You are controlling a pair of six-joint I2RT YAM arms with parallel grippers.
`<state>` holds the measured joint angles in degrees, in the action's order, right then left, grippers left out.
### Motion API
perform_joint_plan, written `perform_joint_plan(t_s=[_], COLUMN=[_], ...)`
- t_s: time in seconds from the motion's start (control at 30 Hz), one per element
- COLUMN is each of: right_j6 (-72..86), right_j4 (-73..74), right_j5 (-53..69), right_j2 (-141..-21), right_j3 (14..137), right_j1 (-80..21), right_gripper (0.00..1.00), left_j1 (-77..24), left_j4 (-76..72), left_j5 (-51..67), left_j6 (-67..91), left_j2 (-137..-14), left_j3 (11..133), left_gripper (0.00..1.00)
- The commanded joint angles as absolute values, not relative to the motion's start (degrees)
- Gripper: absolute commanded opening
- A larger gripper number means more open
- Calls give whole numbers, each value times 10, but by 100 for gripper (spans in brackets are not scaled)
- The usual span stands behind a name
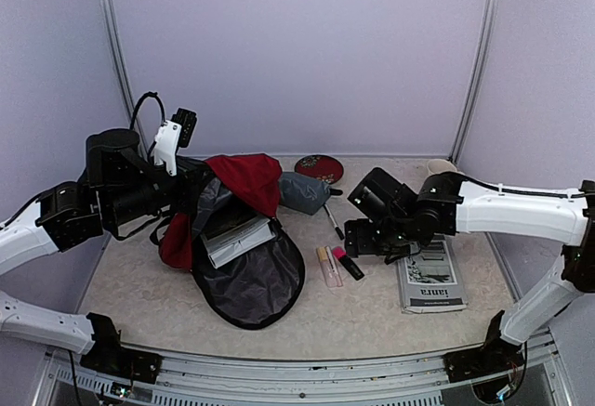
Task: Pack the student bag
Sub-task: Move the book to the center of the board.
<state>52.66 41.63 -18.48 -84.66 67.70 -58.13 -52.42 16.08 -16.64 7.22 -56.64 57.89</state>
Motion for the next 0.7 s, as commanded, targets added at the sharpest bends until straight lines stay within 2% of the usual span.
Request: perform_joint_plan(t_s=[0.0, 0.27, 0.37, 0.43, 0.53, 0.67], right_j6=[595, 562, 538, 543, 546, 539], right_j4=[652, 624, 589, 598, 615, 623], right_j5=[-307, -289, -273, -280, -291, -288], right_j2=[-905, -994, -1014, -1032, -1055, -1063], right_j3=[671, 618, 607, 611, 621, 633], right_j1=[-555, -518, -512, -509, -509, -510], right_gripper=[100, 100, 95, 88, 62, 35], left_j1=[-519, -519, -519, -519, -519, -519], left_j4=[150, 146, 144, 143, 142, 139], left_j5=[-155, -141, -140, -138, -133, -134], left_j6=[64, 63, 63, 65, 64, 62], left_j2=[-561, -562, -562, -562, -564, -566], left_j3=[576, 573, 571, 570, 570, 569], left_gripper=[0, 0, 0, 0, 0, 0])
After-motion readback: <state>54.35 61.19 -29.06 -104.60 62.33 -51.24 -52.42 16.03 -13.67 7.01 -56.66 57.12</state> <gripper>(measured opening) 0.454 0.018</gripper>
